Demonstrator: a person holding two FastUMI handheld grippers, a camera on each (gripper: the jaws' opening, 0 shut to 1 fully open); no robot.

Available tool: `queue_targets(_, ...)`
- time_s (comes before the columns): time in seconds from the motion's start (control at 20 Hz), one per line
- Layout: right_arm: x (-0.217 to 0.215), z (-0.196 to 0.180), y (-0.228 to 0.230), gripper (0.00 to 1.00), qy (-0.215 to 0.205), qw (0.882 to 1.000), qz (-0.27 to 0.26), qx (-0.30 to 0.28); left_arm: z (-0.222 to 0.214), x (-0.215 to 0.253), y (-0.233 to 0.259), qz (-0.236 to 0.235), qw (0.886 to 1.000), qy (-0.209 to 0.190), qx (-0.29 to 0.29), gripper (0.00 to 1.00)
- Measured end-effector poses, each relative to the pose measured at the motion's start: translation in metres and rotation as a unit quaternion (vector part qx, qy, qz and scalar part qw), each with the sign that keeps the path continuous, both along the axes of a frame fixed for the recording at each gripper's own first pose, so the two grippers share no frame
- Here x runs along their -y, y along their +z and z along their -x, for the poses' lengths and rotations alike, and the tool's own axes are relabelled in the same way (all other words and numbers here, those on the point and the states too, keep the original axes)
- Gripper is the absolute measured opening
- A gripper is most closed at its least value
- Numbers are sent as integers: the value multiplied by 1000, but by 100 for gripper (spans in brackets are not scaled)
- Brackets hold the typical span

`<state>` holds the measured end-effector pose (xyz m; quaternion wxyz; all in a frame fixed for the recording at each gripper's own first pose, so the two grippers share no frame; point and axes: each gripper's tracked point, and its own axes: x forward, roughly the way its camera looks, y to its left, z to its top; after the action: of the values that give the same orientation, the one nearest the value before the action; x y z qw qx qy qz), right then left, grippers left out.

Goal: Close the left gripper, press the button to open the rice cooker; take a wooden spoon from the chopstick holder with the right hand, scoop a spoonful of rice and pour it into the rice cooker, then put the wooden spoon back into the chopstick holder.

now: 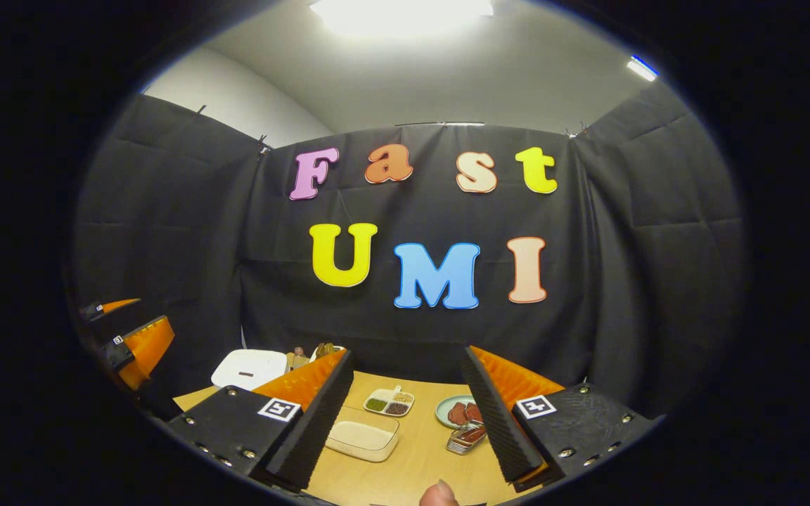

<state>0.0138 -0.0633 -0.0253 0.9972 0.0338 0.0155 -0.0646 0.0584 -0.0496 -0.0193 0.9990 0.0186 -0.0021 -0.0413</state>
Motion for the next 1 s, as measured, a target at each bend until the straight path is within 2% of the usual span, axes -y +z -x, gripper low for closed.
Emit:
queue_targets(0.1,3,-7,0,95,-20,1000,14,-9,-19,-15,-6,7,1000,2,-7,99)
queue_targets(0.2,-7,-15,1,95,-30,999,9,-12,-39,-26,-11,11,1000,-8,-4,94)
queue_targets(0.25,-11,-18,-1,95,-35,999,7,-15,-50,-32,-17,11,1000,-11,-7,99)
queue_targets(0.35,-21,-25,-6,95,-44,999,9,-27,-71,-46,-34,17,1000,-14,-18,90)
queue_targets(0.55,-42,-31,-11,95,-61,997,25,-49,-131,-82,-85,6,998,26,-53,36)
queue_targets(0.65,-53,-33,-15,95,-65,996,18,-59,-163,-82,-129,1,995,19,-98,10)
queue_targets(0.75,-58,-36,-27,95,-70,994,17,-82,-197,-86,-194,5,985,11,-174,9)
queue_targets(0.8,-60,-39,-32,95,-72,993,19,-92,-212,-94,-227,12,976,21,-217,8)
queue_targets(0.9,-63,-44,-38,96,-75,991,25,-110,-243,-118,-279,9,961,65,-267,8)
queue_targets(1.0,-66,-48,-45,96,-76,988,31,-128,-263,-133,-330,-6,944,89,-318,7)
